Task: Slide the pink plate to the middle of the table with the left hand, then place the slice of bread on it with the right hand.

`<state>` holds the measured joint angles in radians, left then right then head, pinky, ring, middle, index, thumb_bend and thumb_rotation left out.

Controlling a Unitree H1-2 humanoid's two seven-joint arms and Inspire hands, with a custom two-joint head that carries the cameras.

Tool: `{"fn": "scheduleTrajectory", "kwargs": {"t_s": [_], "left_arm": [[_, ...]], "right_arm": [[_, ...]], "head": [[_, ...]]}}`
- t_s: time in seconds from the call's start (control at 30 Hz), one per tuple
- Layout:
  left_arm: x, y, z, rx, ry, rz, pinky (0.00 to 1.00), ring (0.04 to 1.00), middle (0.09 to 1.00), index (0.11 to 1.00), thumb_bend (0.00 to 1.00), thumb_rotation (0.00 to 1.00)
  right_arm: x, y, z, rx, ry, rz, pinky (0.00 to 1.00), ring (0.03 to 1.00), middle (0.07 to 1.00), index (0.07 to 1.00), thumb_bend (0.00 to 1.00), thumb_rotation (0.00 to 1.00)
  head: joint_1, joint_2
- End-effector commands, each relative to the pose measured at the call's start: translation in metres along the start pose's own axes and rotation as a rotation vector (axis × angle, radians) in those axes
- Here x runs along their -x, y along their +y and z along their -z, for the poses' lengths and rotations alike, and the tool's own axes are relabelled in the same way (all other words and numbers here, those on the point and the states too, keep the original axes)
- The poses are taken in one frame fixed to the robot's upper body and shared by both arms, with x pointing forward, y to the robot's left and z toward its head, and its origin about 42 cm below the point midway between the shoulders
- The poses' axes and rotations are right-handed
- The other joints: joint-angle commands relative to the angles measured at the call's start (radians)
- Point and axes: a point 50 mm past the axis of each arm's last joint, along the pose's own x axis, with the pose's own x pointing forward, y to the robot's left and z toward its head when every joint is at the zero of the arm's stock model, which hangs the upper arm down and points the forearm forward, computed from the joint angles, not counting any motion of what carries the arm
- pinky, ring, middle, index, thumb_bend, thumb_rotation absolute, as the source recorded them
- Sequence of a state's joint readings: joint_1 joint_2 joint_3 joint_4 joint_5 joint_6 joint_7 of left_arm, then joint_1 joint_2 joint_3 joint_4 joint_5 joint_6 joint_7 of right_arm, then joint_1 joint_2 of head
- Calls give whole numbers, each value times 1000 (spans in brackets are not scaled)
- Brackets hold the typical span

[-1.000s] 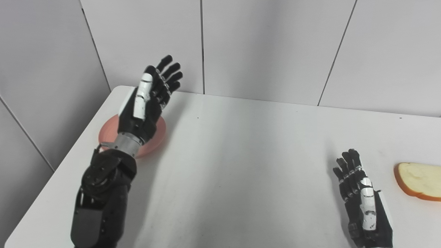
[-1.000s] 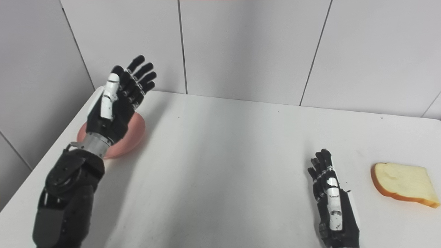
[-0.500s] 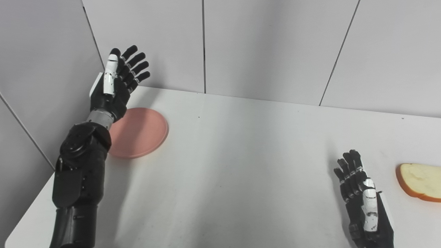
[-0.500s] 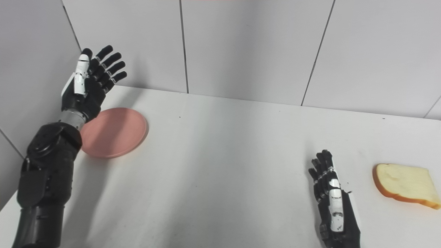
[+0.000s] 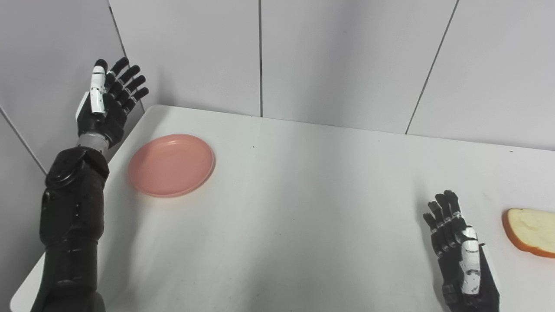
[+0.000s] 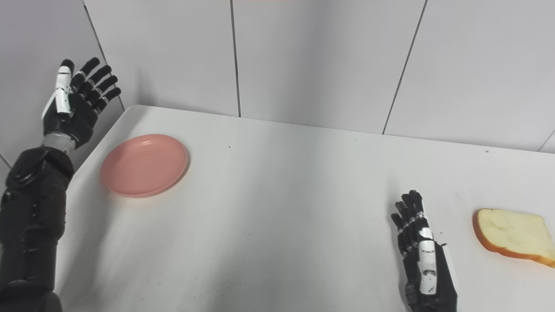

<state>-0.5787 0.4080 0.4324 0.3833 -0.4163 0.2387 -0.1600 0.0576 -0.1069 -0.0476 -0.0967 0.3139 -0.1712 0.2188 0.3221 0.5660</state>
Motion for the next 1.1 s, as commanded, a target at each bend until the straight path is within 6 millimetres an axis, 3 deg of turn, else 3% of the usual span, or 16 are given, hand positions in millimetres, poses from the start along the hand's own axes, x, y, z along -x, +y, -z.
{"fn": "scheduleTrajectory", "kwargs": {"t_s": [0.0,0.4,0.67,1.07], "left_arm": [[-12,8,-40,-16,-129,15,895,895,893,883,447,1000],[-12,49,-23,50,-86,-78,900,896,893,888,463,1000],[-4,60,0,41,-74,-117,850,875,883,880,435,1000],[0,67,22,64,-22,-161,910,887,878,878,444,1000]], "right_arm": [[29,-1,28,-38,110,27,1000,1000,1000,1000,363,1000],[29,-3,27,-23,119,23,1000,1000,1000,1000,366,1000],[29,-4,26,-26,115,25,1000,1000,1000,1000,369,1000],[30,-3,24,-14,118,30,1000,1000,1000,1000,374,1000]], "head": [[1,1],[-3,7],[-1,13],[-2,17]]}}
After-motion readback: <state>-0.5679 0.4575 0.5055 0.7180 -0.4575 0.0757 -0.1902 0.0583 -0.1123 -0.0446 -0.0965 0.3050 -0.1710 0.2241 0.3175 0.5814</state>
